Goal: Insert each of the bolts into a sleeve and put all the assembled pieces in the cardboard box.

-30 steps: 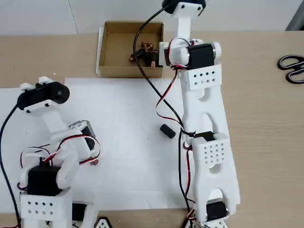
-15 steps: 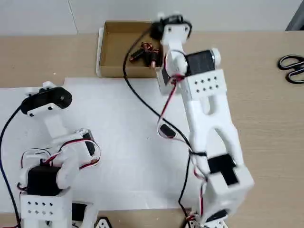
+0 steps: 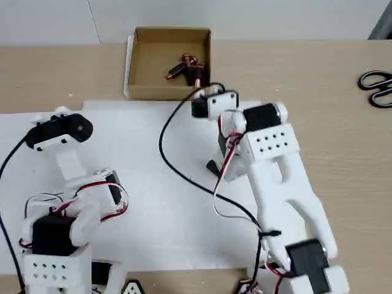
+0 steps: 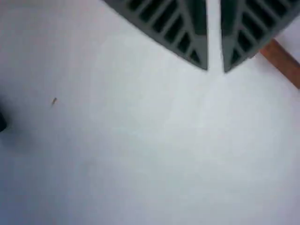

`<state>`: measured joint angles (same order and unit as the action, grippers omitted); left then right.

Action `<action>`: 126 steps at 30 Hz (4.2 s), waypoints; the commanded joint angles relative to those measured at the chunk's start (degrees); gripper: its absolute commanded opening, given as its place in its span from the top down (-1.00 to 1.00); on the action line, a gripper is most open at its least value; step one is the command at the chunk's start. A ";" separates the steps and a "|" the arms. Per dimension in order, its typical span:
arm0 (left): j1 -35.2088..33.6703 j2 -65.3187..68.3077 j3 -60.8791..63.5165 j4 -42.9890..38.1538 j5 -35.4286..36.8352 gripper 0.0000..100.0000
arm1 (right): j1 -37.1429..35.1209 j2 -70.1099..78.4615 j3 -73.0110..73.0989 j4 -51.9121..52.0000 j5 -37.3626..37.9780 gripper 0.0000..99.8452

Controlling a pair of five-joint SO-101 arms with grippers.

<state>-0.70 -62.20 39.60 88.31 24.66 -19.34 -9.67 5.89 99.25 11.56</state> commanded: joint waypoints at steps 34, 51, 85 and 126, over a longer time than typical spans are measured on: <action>0.18 0.00 -3.03 2.90 -3.16 0.99 | -4.26 6.29 8.26 -21.23 13.45 0.54; 0.18 0.00 -3.03 2.81 -3.25 0.99 | -3.03 14.55 8.26 -28.53 16.53 0.54; 0.18 0.00 -3.03 2.73 -3.25 0.99 | -3.38 27.65 3.87 -34.51 16.09 0.96; -0.18 0.53 -12.26 6.33 -12.66 0.99 | 16.92 -16.31 0.53 -0.31 -13.63 0.99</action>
<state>-0.70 -62.11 29.49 92.97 18.24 -6.33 -18.99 2.81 98.20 0.40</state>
